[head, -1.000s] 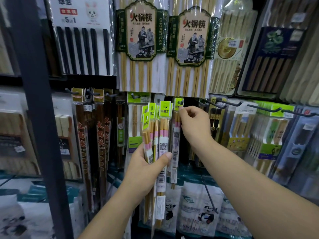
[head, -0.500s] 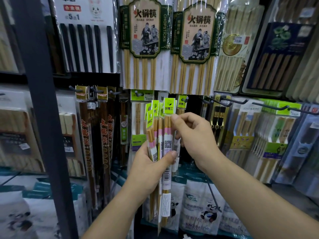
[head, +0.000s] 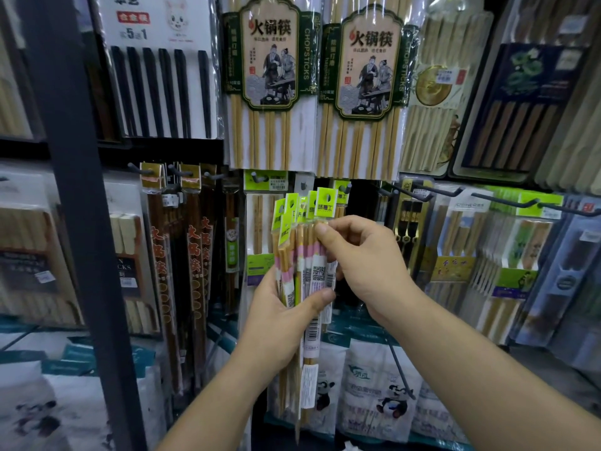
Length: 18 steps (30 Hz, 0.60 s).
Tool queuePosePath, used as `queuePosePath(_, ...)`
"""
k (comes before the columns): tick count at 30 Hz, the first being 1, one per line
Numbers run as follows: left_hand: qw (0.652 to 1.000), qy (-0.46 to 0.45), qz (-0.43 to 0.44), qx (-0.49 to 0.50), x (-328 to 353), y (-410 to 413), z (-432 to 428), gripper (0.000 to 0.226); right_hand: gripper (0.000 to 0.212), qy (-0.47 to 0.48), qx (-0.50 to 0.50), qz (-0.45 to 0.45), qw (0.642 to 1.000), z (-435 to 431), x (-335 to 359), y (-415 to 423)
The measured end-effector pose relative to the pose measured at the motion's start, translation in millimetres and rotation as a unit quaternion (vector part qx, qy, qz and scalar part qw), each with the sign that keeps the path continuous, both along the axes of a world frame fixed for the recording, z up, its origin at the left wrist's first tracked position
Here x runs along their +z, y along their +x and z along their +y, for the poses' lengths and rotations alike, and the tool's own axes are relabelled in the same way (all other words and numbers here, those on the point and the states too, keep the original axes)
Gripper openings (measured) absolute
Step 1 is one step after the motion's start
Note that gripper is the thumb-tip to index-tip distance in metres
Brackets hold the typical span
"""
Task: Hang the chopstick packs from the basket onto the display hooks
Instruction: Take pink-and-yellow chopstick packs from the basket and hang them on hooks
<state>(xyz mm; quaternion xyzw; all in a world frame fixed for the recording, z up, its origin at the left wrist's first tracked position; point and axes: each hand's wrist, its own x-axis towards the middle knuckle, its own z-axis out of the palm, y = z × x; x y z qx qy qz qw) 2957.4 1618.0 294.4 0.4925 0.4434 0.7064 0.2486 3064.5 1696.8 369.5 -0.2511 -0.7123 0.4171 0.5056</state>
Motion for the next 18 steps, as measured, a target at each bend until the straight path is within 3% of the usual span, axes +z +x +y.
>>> queuePosePath(5, 0.999, 0.004, -0.039, 0.006, -1.3, -3.5, -0.6, 0.015, 0.006, -0.028, 0.009, 0.046, 0.999, 5.9, 3.3, 2.7)
queuePosePath(7, 0.999, -0.002, -0.039, 0.012, -3.5, -7.5, -0.2, 0.002, 0.013, -0.032, 0.009, 0.070, 0.997, 9.2, 6.4, 5.1)
queuePosePath(9, 0.999, -0.003, -0.035, 0.012, -5.9, -10.1, -0.4, 0.005, 0.002, -0.026, 0.000, 0.070, 0.997, 10.8, 9.7, 6.8)
queuePosePath(13, 0.999, -0.002, -0.031, 0.015, -7.0, -11.3, 0.1, 0.007, 0.031, -0.033, -0.018, 0.080, 0.996, 10.2, 14.2, 6.1)
queuePosePath(18, 0.999, 0.003, -0.031, 0.012, -6.9, -12.1, -0.8, 0.010, 0.032, -0.053, -0.035, 0.092, 0.994, 14.1, 17.7, 2.1)
